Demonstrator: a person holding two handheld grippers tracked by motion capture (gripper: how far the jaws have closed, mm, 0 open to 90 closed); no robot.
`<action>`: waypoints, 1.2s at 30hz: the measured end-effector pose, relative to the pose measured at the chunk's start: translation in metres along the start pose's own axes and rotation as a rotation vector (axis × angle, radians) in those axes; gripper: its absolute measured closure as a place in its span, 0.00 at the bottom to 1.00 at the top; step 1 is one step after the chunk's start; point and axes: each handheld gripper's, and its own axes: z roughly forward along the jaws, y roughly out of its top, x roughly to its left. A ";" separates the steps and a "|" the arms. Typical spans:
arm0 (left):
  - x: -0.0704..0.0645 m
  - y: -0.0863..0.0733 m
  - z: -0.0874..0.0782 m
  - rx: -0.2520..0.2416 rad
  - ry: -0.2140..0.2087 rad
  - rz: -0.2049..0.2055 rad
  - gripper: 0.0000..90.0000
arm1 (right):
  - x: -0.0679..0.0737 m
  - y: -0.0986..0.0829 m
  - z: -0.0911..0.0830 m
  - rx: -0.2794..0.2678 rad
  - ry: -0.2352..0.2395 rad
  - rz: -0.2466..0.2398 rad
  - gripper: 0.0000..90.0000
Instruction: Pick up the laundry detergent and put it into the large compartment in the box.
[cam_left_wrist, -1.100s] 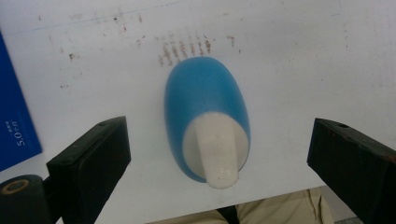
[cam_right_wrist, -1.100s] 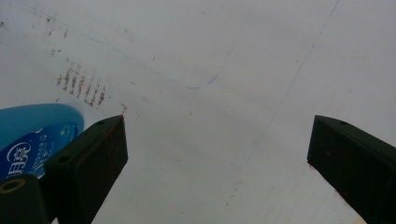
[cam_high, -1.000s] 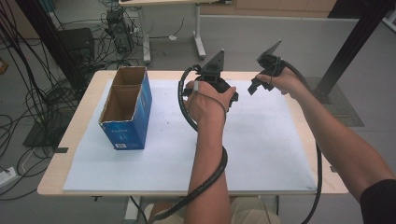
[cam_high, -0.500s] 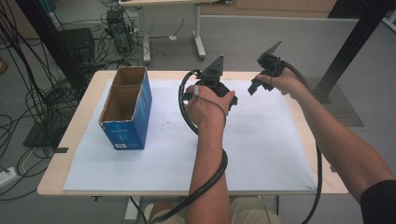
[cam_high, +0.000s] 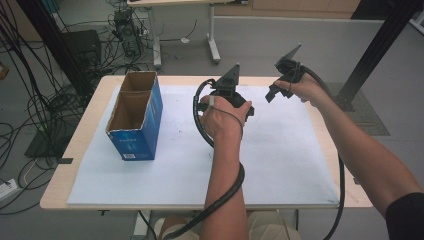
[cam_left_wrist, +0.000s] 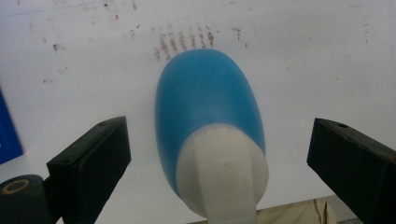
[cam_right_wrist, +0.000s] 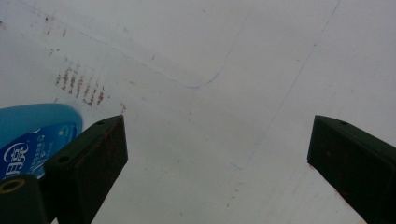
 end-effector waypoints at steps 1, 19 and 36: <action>0.000 0.000 0.001 -0.001 0.002 -0.003 0.07 | 0.000 0.000 0.000 0.001 0.000 0.000 0.05; -0.001 -0.003 0.013 -0.006 0.009 -0.011 0.07 | 0.003 0.001 0.001 0.002 -0.002 -0.003 0.05; -0.005 -0.005 0.021 -0.013 0.020 -0.018 0.07 | 0.003 0.001 0.002 0.003 -0.002 -0.005 0.05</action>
